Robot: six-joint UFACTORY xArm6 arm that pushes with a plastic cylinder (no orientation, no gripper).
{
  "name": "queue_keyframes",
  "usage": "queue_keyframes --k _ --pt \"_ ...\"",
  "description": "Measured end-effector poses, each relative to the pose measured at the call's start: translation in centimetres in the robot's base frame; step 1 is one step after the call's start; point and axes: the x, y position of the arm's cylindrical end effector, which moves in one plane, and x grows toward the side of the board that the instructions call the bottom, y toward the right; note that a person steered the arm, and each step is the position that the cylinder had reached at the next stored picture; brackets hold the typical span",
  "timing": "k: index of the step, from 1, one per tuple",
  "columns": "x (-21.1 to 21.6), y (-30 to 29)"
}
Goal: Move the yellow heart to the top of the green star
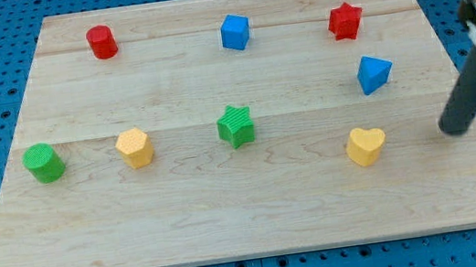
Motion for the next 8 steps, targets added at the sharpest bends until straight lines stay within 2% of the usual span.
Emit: queue_keyframes --k 1,3,4,5,6,8 --pt "1.7 -3.7" --pt "-1.9 -7.9" --pt "1.3 -9.5" --pt "1.7 -11.3" --pt "-2.3 -13.1" --pt "-6.2 -16.2"
